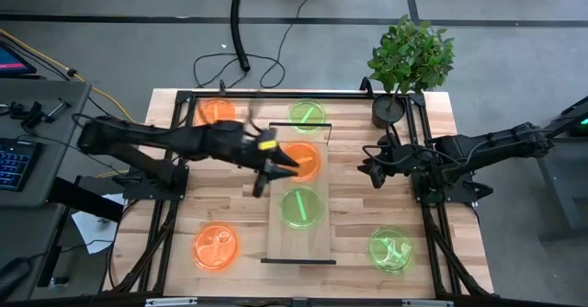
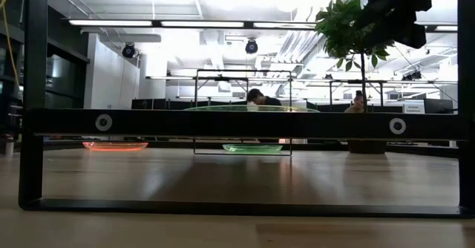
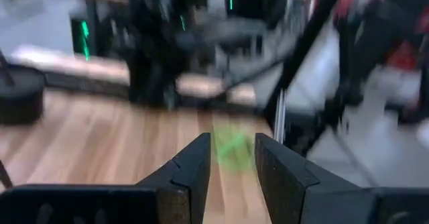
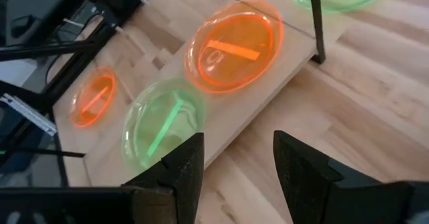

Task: Place and stack plates onto a shelf
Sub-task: Stack the bottom green plate on top of the green plate on the shelf

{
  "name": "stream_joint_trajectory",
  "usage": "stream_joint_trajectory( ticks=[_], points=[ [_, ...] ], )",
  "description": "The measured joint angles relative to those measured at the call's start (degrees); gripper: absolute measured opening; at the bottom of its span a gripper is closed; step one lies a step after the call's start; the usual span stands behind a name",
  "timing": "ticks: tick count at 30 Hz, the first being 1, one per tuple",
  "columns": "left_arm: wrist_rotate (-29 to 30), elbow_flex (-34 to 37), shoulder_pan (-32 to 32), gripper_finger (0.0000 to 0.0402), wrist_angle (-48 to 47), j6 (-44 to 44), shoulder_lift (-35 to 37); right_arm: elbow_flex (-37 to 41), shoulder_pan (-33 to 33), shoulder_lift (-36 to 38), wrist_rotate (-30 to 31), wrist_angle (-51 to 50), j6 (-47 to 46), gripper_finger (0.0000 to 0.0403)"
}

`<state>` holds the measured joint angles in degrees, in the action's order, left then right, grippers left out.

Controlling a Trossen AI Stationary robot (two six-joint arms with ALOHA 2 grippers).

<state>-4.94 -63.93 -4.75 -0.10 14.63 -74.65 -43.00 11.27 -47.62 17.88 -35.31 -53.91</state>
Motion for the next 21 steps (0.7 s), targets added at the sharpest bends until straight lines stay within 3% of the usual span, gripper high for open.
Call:
stream_joint_trajectory(
  ticks=[4, 10, 21],
  points=[
    [3.5, 10.8, 0.0, 0.0106, 12.8, 4.7, 6.1, 0.0, 0.0, 0.0, -2.2, 0.0, -0.2, 0.0161],
    [6.4, 21.9, -1.4, 0.0106, 24.3, 9.9, 12.7, 0.0, 0.0, 0.0, -7.1, 0.6, -0.3, 0.0161],
    [7.1, 25.8, -1.8, 0.0106, 26.5, 11.8, 17.8, 0.0, 2.3, -2.0, -21.2, 1.0, -9.7, 0.0161]
  ],
)
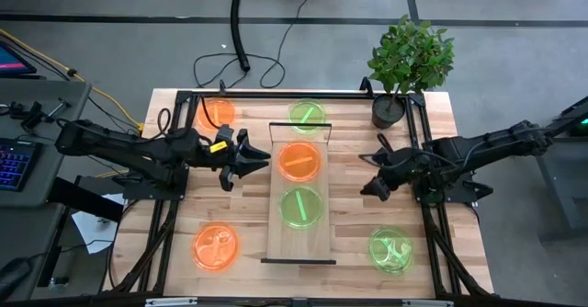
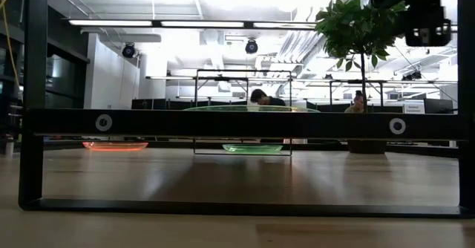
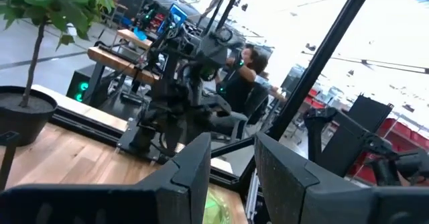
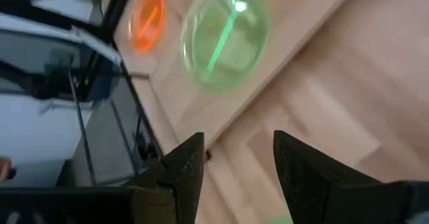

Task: Place and stack plates onto a shelf
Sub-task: Stack the bottom green plate on top of the green plate on the shelf

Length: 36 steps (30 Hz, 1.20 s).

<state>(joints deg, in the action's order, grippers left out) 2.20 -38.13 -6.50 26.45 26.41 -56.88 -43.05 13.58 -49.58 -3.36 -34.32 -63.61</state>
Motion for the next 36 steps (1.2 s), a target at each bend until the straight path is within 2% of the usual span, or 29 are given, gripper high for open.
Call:
stream_joint_trajectory(
  ticks=[5, 10, 16, 22, 26, 29, 36],
  points=[
    [-1.2, 0.0, 0.0, 0.0106, -0.2, 0.0, 0.0, 0.0, 6.3, -3.8, -1.4, 2.3, -5.8, 0.0161],
    [-7.2, 0.0, 1.5, 0.0106, -1.2, 4.7, 0.8, 0.0, 11.8, -7.5, -1.4, 4.2, -7.1, 0.0161],
    [-11.6, 0.0, 4.1, 0.0106, -5.8, 6.4, 2.0, 0.0, 15.7, -8.1, 3.0, 5.8, -10.8, 0.0161],
    [-11.3, 0.0, 4.7, 0.0106, -7.1, 5.5, 2.3, 0.0, 20.9, -8.8, 2.9, 2.5, -20.3, 0.0161],
    [-8.0, 0.0, 4.7, 0.0106, -6.4, 8.3, 2.3, 0.0, 25.8, -11.2, 2.9, 2.4, -30.3, 0.0161],
    [-5.1, 0.0, 4.7, 0.0106, -5.3, 10.1, 2.3, 0.0, 29.4, -15.0, 2.9, 2.3, -37.7, 0.0161],
    [-3.5, 0.0, 4.7, 0.0106, -5.2, 5.9, 2.3, 0.0, 34.8, -25.8, 1.9, 0.4, -51.4, 0.0161]
  ],
)
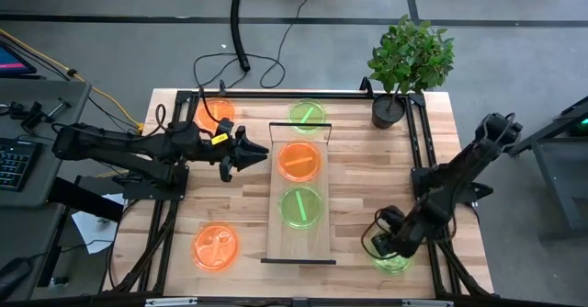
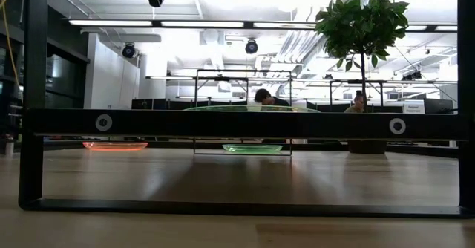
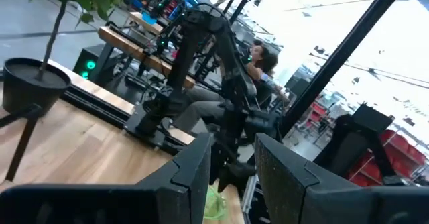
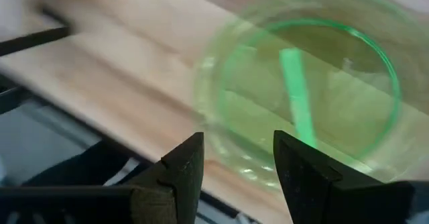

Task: Place and stack plates onto a shelf
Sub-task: Stack the bottom green plate on top of the green plate on the shelf

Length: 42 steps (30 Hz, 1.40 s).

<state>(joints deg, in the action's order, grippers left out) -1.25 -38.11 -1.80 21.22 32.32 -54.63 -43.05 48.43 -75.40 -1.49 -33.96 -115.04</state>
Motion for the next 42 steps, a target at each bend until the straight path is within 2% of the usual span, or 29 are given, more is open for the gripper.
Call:
stream_joint_trajectory(
  ticks=[5, 15, 21, 25, 34, 38, 42],
  points=[
    [0.1, 0.0, 0.0, 0.0106, 0.0, -0.5, 0.0, 0.0, 0.6, -5.8, -1.2, -0.4, -3.3, 0.0161],
    [0.3, 0.0, 0.0, 0.0106, 0.0, -0.6, 0.0, 0.0, -0.5, -12.7, -3.3, -1.3, -3.2, 0.0161],
    [0.6, 0.0, 0.0, 0.0106, 0.0, -0.6, 0.0, -0.3, -4.7, -15.1, -3.0, -3.5, -1.8, 0.0161],
    [1.4, 0.0, 0.0, 0.0106, 0.0, -0.6, 0.0, -0.2, -10.5, -15.0, 2.6, -4.8, 4.8, 0.0161],
    [2.2, 0.0, 0.0, 0.0106, 0.1, -0.6, 0.0, 0.1, -24.0, -13.7, 9.7, -1.3, 28.2, 0.0161],
    [2.2, 0.0, 0.0, 0.0106, 0.1, -0.6, 0.0, 0.3, -27.5, -8.0, 11.8, -0.8, 37.6, 0.0161],
    [2.2, 0.0, 0.0, 0.0106, 0.1, -0.6, 0.0, 0.2, -28.0, 0.3, 12.8, -7.3, 41.6, 0.0161]
  ],
)
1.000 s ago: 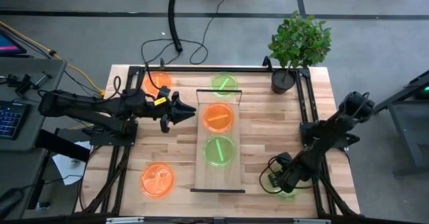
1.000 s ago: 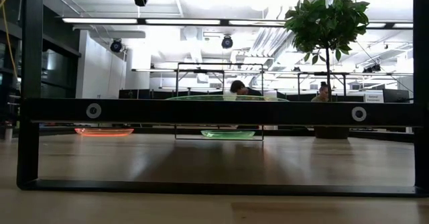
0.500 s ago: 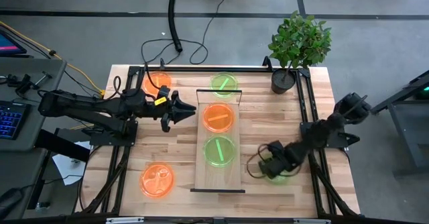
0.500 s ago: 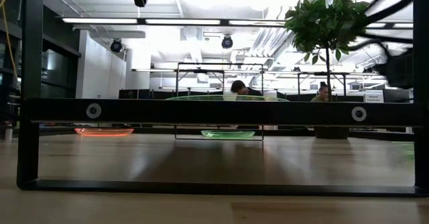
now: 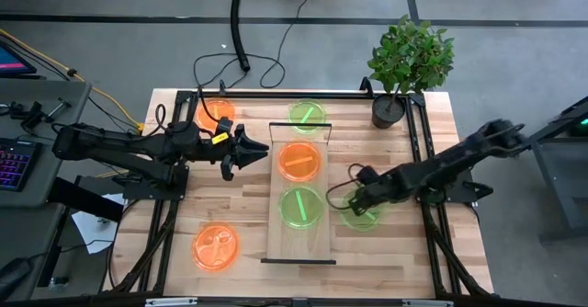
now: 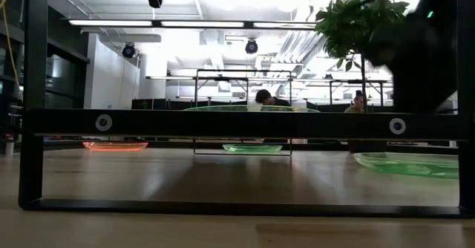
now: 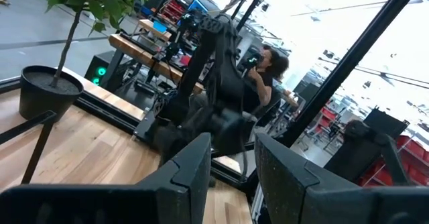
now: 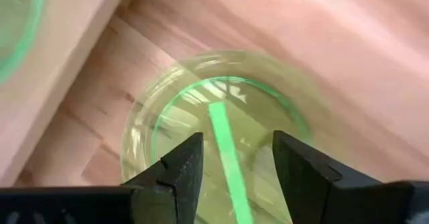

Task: Place and stack plates onto a shelf
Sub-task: Stack the bottom green plate on top of the green plate on the shelf

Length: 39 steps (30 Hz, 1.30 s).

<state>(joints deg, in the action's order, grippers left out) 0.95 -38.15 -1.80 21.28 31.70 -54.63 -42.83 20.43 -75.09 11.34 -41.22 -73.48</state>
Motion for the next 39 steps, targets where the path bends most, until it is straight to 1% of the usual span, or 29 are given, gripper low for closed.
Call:
stream_joint_trajectory(
  ticks=[2, 4, 6, 8, 11, 14, 16, 19, 23, 29, 33, 36, 38, 39],
  points=[
    [0.0, 0.0, 0.0, 0.0106, 0.0, 0.0, 0.0, -0.1, 0.8, 4.2, 0.7, -5.7, -1.0, 0.0161],
    [0.0, 0.0, 0.0, 0.0106, 0.0, 0.0, 0.0, 0.0, 1.9, 7.6, 0.8, -11.6, -4.2, 0.0161],
    [0.0, 0.0, 0.0, 0.0106, 0.0, 0.0, 0.0, 1.4, 3.0, 10.7, 0.7, -14.3, -8.3, 0.0161],
    [0.0, 0.0, 0.0, 0.0106, 0.0, 0.0, 0.0, 4.4, 4.0, 13.3, 0.2, -13.7, -13.1, 0.0161],
    [0.0, 0.0, 0.0, 0.0106, 0.0, 0.0, 0.0, 9.8, 5.4, 16.0, -0.2, -8.3, -19.8, 0.0161],
    [0.0, 0.0, 0.0, 0.0106, 0.1, 0.2, 0.0, 14.3, 6.0, 17.1, 0.0, -1.9, -23.6, 0.0161],
    [0.0, 0.0, 0.0, 0.0106, 0.1, 0.2, 0.0, 16.3, 6.0, 17.0, -0.1, 1.7, -24.2, 0.0161],
    [0.0, 0.0, 0.0, 0.0106, 0.1, 0.2, 0.0, 18.3, 6.0, 15.7, -1.1, 3.2, -24.9, 0.0161],
    [0.0, 0.0, 0.0, 0.0106, 0.1, 0.2, 0.0, 18.6, 6.0, 13.9, -0.7, 4.0, -25.4, 0.0161],
    [0.6, 0.0, 0.0, 0.0106, 0.1, 0.2, 0.0, 18.6, 6.0, 10.3, -1.3, 10.4, -23.9, 0.0161],
    [1.3, 0.0, 0.0, 0.0106, 0.1, 0.1, 0.0, 18.4, 6.0, 6.7, -2.2, 11.5, -23.7, 0.0161],
    [1.4, 0.0, 0.0, 0.0106, 0.0, 0.1, 0.0, 18.3, 6.0, 5.7, -1.9, 12.0, -24.0, 0.0161],
    [1.4, 0.0, 0.0, 0.0106, 0.0, 0.0, 0.0, 18.3, 6.0, 5.7, -1.8, 11.8, -25.1, 0.0152],
    [1.4, 0.0, 0.0, 0.0106, 0.0, 0.0, 0.0, 18.3, 6.0, 5.7, -1.9, 11.5, -26.0, 0.0142]
  ],
)
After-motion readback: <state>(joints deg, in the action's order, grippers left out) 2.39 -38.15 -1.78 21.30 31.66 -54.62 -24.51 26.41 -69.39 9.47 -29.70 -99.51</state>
